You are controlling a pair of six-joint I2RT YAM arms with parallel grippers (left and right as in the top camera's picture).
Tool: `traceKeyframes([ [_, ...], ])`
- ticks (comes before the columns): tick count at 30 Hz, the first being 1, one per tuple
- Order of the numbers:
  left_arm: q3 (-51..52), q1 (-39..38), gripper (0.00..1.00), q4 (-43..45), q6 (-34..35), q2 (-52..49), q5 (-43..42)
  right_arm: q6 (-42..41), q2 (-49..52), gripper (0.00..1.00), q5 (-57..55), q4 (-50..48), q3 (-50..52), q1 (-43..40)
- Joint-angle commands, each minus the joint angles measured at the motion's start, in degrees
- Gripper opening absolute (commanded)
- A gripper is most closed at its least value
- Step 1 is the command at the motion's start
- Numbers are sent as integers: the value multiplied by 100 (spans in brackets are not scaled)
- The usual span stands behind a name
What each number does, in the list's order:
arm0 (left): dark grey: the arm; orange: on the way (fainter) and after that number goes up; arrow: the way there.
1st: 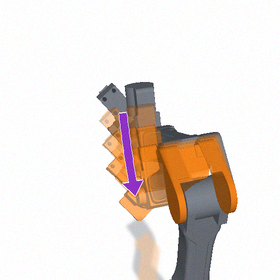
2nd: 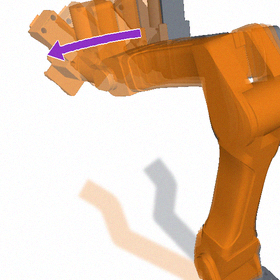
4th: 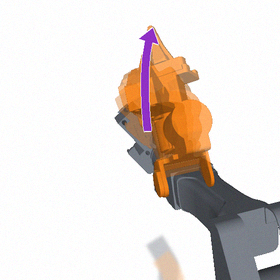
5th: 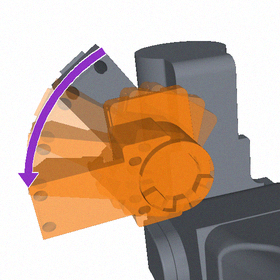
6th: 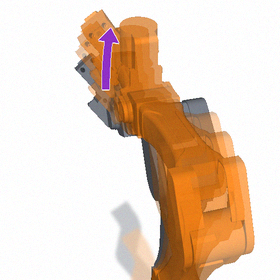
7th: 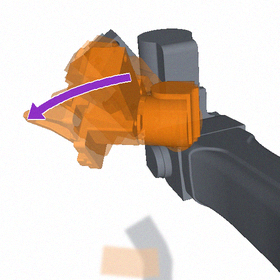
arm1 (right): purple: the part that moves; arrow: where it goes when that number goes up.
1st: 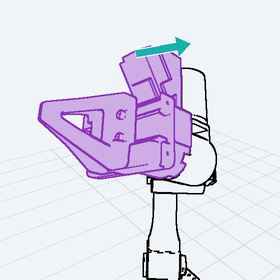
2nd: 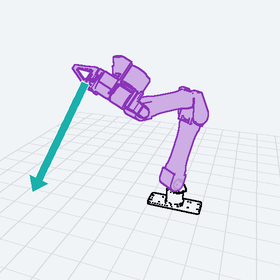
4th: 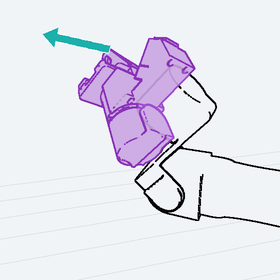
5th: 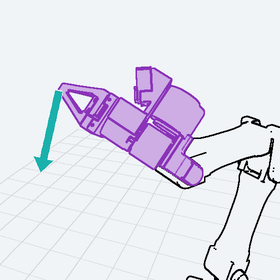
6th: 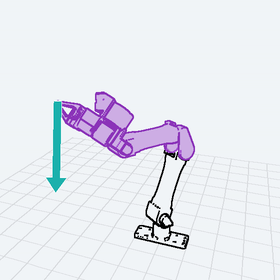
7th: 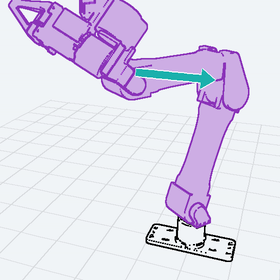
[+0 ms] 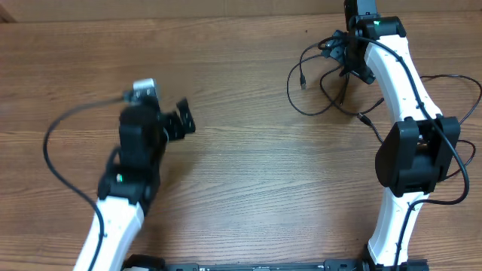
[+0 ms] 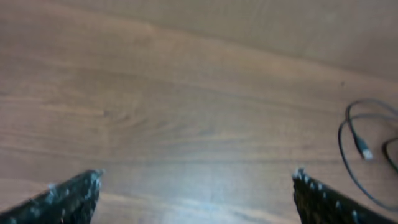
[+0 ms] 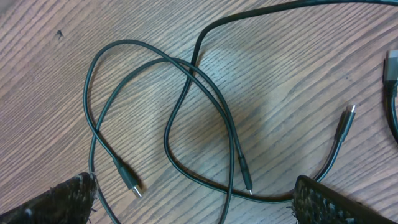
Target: Untangle cables
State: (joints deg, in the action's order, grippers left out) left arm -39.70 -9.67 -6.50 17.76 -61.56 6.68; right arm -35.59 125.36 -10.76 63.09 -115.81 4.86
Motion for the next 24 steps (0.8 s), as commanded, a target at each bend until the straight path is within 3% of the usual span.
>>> traceKeyframes([
  [1,1093,-7,100,651,-79,562,-125,9,2,100,-55,-4,-76,-17],
  [7,2693,-7,100,1840,-81,1502,-179,9,2,100,-55,-4,-76,-17],
  [15,3960,-4,99,2376,-79,2621,-155,9,2,100,-57,-4,-76,-17],
  [24,3945,181,100,1360,-107,3648,142,9,2,100,-57,-4,-76,-17],
])
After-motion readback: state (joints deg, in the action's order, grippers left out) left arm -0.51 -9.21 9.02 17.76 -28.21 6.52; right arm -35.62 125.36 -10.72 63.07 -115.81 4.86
